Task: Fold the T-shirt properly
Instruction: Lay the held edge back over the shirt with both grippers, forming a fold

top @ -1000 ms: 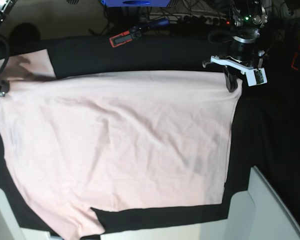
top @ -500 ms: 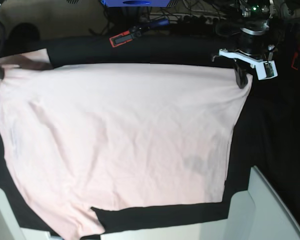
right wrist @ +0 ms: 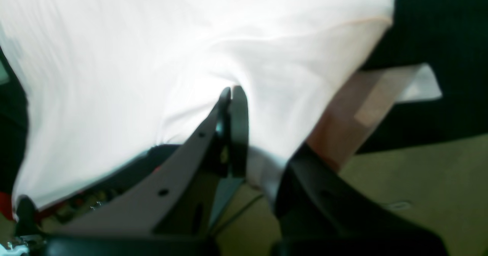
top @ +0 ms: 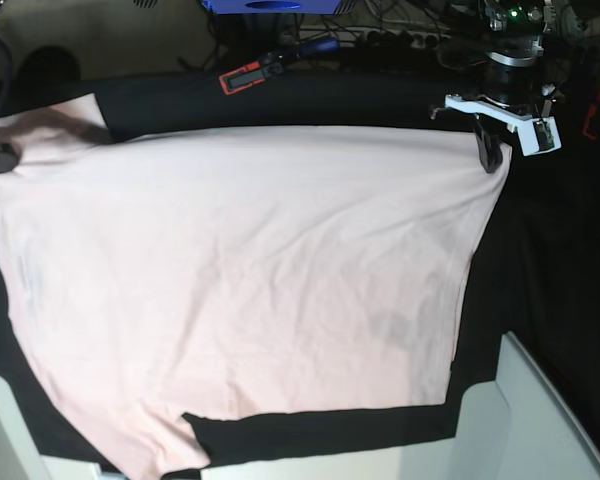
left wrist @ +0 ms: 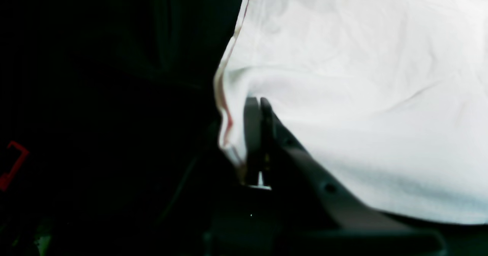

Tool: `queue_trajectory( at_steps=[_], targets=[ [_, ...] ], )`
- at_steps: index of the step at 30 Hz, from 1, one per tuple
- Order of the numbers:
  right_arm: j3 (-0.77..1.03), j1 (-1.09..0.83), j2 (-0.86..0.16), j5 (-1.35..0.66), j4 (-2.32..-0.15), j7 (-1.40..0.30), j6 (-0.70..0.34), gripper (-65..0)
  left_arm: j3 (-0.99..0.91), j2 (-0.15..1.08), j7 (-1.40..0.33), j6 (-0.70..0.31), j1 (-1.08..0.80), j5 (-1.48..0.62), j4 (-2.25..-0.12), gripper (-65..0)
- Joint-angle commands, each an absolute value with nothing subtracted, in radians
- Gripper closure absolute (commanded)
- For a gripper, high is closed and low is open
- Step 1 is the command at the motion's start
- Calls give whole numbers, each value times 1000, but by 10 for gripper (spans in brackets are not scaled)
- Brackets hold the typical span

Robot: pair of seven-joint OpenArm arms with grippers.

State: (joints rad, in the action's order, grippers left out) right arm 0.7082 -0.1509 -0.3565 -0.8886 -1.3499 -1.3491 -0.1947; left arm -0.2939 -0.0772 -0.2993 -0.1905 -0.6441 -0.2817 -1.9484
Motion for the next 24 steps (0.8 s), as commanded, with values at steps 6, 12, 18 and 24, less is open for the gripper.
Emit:
queue_trajectory(
  at_steps=[6, 12, 18, 24],
  targets=[
    [633, -84, -383, -909, -1345, -1334, -148, 0, -303, -77, -274, -182, -605, -289, -1963, 0],
    [584, -15, -384, -906, -1270, -1328, -143, 0, -306, -79, -377, -182, -524, -291, -1949, 0],
    [584, 18, -384, -901, -1250, -1326, -143, 0, -306, -102, -401, -180, -446, -283, -1873, 0],
    [584, 76, -383, -773, -1201, -1326, -147, 0, -306, -124, -401, -180, -397, -289, -1785, 0]
  ],
)
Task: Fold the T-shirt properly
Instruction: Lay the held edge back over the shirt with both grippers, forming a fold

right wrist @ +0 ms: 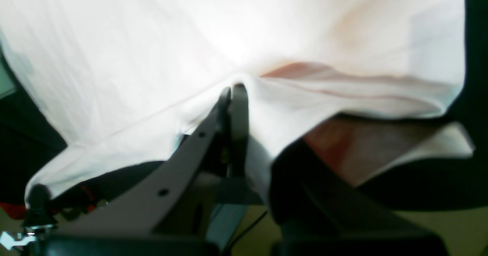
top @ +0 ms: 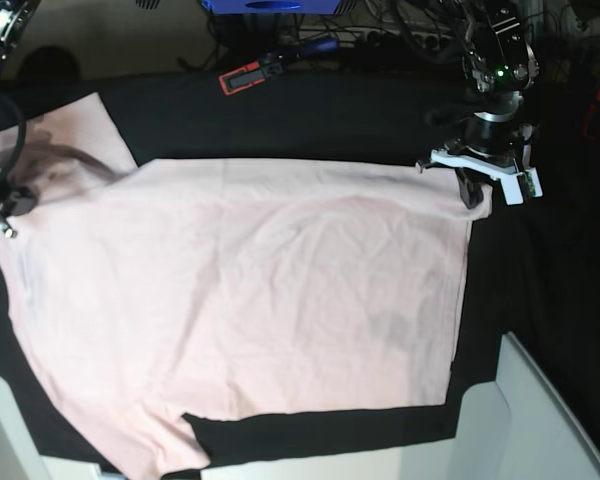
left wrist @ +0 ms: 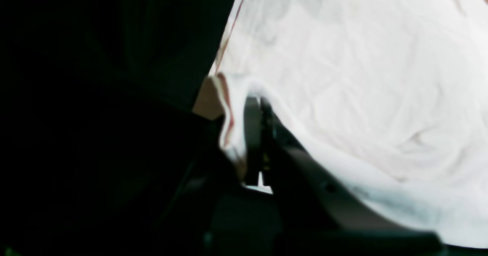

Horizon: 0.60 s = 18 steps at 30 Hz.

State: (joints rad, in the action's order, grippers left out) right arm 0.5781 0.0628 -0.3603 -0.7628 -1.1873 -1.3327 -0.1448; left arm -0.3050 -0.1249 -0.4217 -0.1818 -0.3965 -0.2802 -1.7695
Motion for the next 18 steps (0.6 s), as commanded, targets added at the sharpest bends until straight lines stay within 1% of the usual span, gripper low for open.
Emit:
queue_trajectory(
  at_steps=[1, 3, 6, 9, 13, 18],
  targets=[
    [584, 91, -383, -768, -1198, -1326, -147, 0, -308, -124, -401, -180, -390, -291, -1774, 0],
    [584, 113, -383, -765, -1179, -1326, -147, 0, -308, -124, -400, -179, -381, -291, -1758, 0],
    [582, 142, -386, -763, -1145, -1317, -147, 0, -308, -124, -397, -143, -360, -291, -1744, 0],
    [579, 154, -386, -762, -1116, -1296, -147, 0, -308, -124, -395, -142, -341, -291, -1718, 0],
    [479, 170, -406, -763, -1081, -1241, -147, 0, -308, -124, -395, -142, -314, -291, -1692, 0],
    [427, 200, -420, -763, -997, -1173, -147, 0, -308, -124, -397, -140, -291, -291, -1690, 0]
  ],
)
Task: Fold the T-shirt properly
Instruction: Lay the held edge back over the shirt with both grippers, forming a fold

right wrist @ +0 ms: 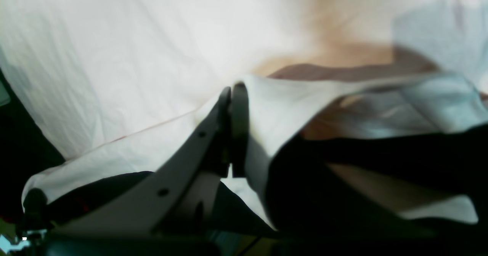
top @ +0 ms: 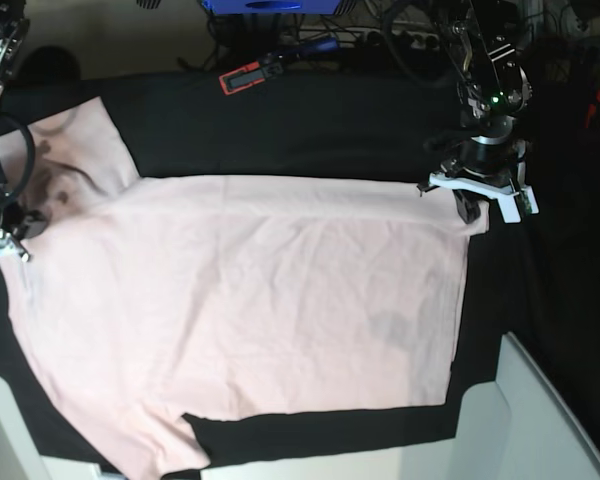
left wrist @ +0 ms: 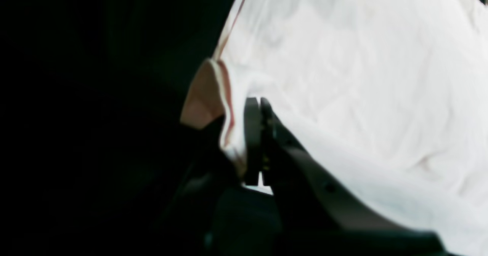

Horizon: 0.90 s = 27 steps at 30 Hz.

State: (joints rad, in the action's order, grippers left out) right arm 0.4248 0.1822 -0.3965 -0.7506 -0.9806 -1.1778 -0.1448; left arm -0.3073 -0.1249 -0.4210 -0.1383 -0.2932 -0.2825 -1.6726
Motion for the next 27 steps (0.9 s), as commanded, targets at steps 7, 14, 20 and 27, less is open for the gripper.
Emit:
queue_trajectory(
  at_steps=[7, 14, 20, 27],
  targets=[
    [427, 249, -440, -763, -989, -1156, -147, 0, -308, -119, -397, -140, -240, -283, -1636, 0],
    [409, 286, -456, -762, -987, -1155, -145, 0, -308, -117, -394, -140, -203, -283, -1604, 0],
    [343, 303, -458, -762, -923, -1092, -145, 0, -308, -116, -395, -140, -160, -282, -1590, 0],
    [282, 328, -460, -762, -854, -1004, -145, 0, -308, -114, -390, -140, -111, -282, -1529, 0]
  ],
)
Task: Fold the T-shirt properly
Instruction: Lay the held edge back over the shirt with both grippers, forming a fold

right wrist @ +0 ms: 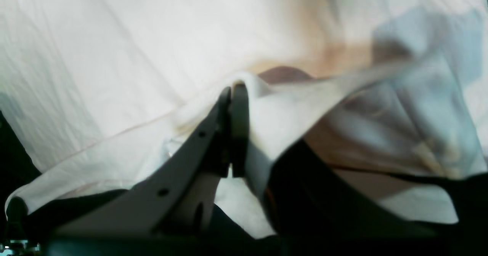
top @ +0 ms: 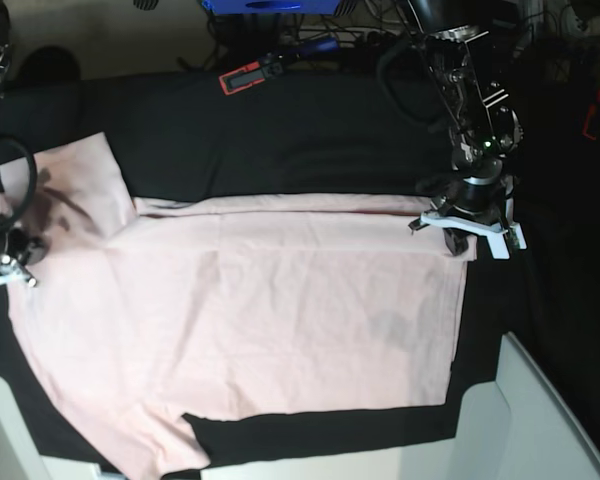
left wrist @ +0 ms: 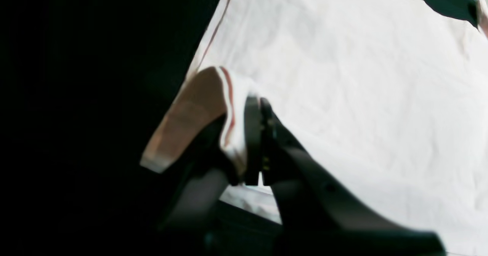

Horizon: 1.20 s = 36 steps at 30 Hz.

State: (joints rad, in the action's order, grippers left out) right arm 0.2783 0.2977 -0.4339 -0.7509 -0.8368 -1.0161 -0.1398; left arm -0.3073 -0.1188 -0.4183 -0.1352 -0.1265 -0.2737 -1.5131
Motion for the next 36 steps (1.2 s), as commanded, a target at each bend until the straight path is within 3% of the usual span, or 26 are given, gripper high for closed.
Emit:
queue_trajectory(
  at_steps=[1, 21, 32, 34, 36],
  targets=[
    [277, 328, -460, -762, -854, -1000, -145, 0, -308, -114, -387, -140, -107, -282, -1527, 0],
    [222, 354, -460, -760, -851, -903, -145, 0, -337, -99, -340, -139, -44, -176, -1477, 0],
    [231, 364, -437, -651, -851, -878, -145, -1, -331, -71, -341, -139, -7, -174, -1414, 0],
    [232, 364, -437, -653, -851, -860, -145, -55, -340, -71, -341, -139, -5, -176, -1408, -5],
    [232, 366, -438, -654, -854, -854, -145, -165, -341, -68, -341, -139, -5, -176, -1411, -76]
  ],
)
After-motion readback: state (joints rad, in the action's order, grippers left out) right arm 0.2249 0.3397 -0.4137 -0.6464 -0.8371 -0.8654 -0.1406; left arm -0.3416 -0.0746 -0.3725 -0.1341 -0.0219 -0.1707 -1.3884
